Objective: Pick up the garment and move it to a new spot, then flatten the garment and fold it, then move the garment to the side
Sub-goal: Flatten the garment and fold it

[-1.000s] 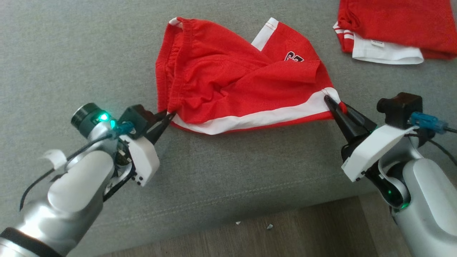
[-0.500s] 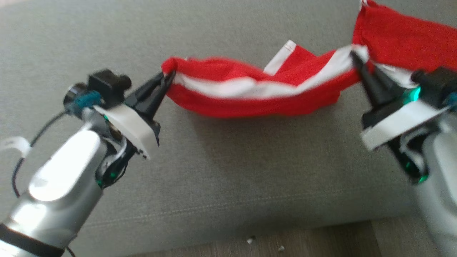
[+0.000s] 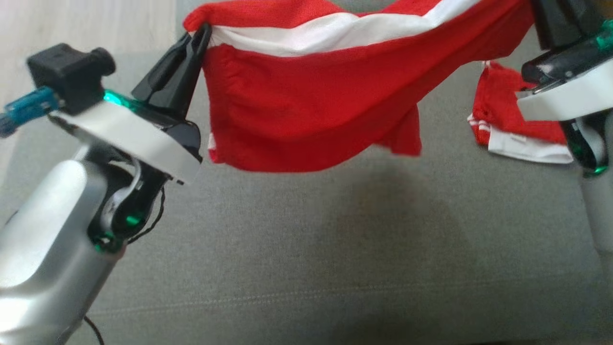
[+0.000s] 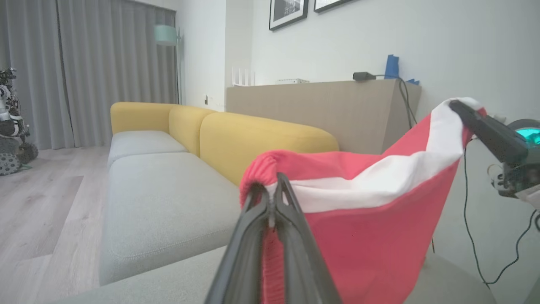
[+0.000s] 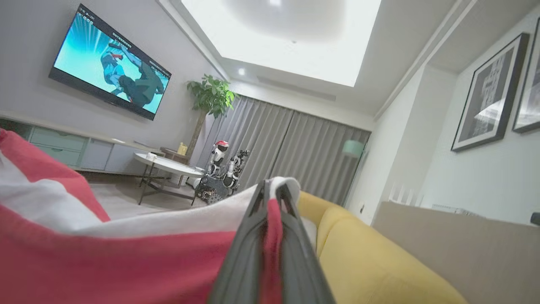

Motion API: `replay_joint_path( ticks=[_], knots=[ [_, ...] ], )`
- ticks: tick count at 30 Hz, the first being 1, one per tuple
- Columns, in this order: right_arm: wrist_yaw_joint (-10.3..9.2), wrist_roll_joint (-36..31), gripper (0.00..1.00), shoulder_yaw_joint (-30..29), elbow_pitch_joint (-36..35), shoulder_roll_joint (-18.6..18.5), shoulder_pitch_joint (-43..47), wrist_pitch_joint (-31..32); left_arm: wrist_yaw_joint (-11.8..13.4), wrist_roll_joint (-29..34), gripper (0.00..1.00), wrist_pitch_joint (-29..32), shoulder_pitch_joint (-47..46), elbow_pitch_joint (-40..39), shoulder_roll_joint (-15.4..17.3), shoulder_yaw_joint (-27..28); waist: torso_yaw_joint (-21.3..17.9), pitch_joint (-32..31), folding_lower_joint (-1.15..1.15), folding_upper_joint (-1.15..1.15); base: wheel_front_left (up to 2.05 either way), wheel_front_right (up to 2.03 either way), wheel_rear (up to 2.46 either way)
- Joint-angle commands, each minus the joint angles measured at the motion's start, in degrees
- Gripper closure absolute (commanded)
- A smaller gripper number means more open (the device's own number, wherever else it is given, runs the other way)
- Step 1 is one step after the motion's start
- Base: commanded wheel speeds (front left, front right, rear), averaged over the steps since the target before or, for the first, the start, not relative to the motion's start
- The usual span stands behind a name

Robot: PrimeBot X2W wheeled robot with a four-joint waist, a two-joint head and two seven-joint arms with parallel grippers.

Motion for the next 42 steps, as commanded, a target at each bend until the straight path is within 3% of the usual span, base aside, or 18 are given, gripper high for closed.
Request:
replay_joint_path(
  ticks=[1,10,17,26,29,33,38,42],
  knots=[
    [0.19,-0.53,1.0,-0.1,-2.34,-0.39,-1.28,0.39,0.76,-0.5,1.0,0.4,-2.15,-2.97,2.7,3.69,0.36,-1.68,0.0,0.0,0.0,0.0,0.0],
    [0.19,0.28,1.0,-1.53,-11.08,-1.75,2.11,11.59,6.31,-3.97,1.0,6.31,0.93,-15.34,5.84,6.51,0.3,-3.73,0.0,0.0,0.0,0.0,0.0],
    [0.19,4.54,1.0,-0.55,-14.01,-1.3,-0.7,19.08,7.98,-4.95,1.0,10.9,-2.2,-16.11,6.77,6.91,0.45,0.28,0.0,0.0,0.0,0.0,0.0],
    [0.19,7.11,1.0,5.11,-2.88,-1.18,-22.04,17.73,4.45,-2.42,1.0,12.12,-20.32,-3.11,4.88,8.17,0.75,15.88,0.0,0.0,0.0,0.0,0.0],
    [0.19,4.55,1.0,5.85,4.86,-0.37,-32.22,12.42,2.83,0.31,1.0,8.97,-29.45,5.49,2.91,8.86,1.28,20.79,0.0,0.0,0.0,0.0,0.0],
    [0.19,-0.25,1.0,2.67,16.25,2.91,-41.64,3.57,0.46,4.87,1.0,1.29,-39.62,16.45,0.38,9.13,2.13,24.79,0.0,0.0,0.0,0.0,0.0],
    [0.19,-3.71,1.0,-1.5,27.55,8.5,-44.21,-6.34,-3.63,6.48,1.0,-8.8,-43.58,27.47,-2.64,9.07,2.97,27.4,0.0,0.0,0.0,0.0,0.0],
    [0.19,-3.03,1.0,-1.27,36.16,12.48,-37.78,-9.89,-8.58,9.66,1.0,-13.3,-38.95,33.95,-4.04,4.28,4.01,28.05,0.0,0.0,0.0,0.0,0.0]
  ],
)
